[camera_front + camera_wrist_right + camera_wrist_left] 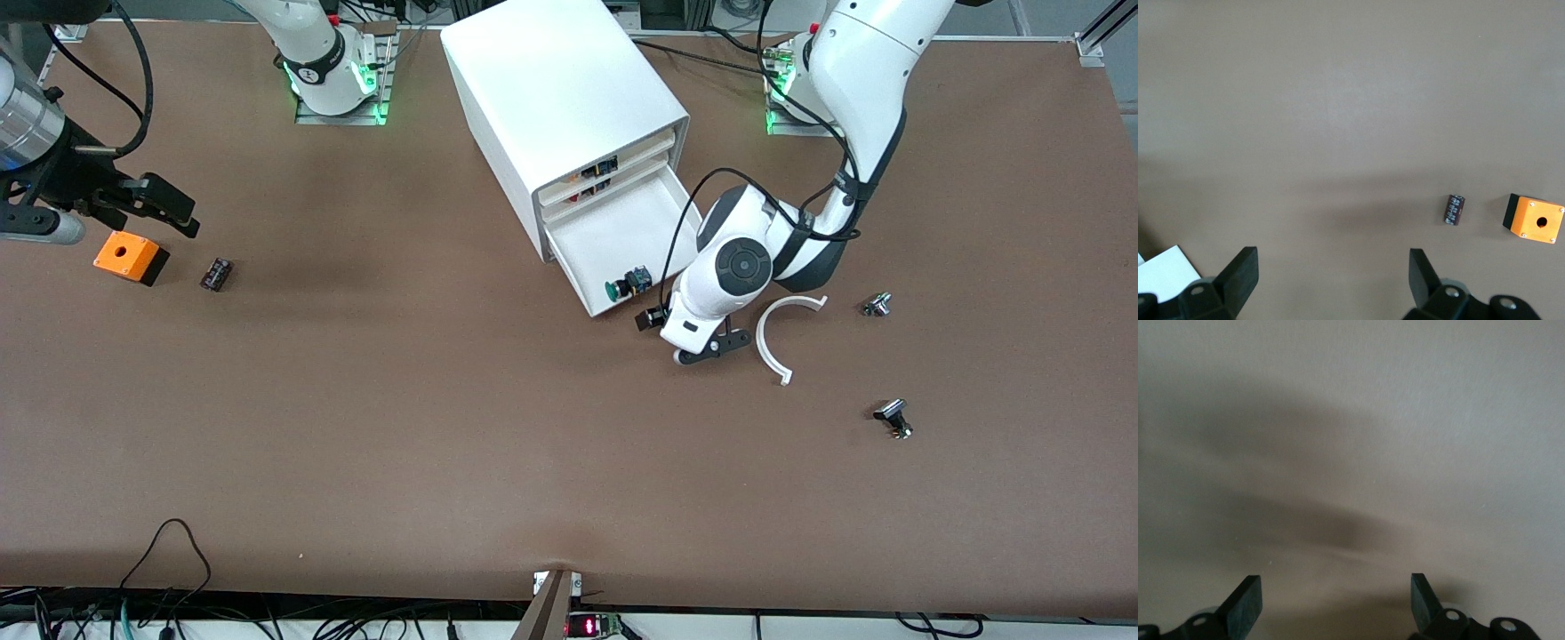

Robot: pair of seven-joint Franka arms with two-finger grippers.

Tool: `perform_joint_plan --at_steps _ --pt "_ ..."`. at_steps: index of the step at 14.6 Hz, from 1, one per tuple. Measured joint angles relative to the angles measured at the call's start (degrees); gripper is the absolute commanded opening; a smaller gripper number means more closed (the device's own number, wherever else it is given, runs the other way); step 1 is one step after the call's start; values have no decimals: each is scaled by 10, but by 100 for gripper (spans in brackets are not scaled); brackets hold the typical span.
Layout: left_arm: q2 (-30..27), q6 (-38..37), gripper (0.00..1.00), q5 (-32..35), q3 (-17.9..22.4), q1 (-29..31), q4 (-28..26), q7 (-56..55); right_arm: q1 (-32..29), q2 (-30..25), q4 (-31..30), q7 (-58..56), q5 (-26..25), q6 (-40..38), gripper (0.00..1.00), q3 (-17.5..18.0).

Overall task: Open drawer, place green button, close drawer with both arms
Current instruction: 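Push the drawer closed into the cabinet with the left gripper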

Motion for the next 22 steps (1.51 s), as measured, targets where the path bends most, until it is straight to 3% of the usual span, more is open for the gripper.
perform_joint_plan --at_steps 14,22 --pt "-24 0 98 0 -111 -13 -58 -170 2 -1 1 -22 -9 0 100 -1" --pt "-24 -7 98 0 -137 -15 -63 -210 2 -1 4 -22 -9 3 100 -1"
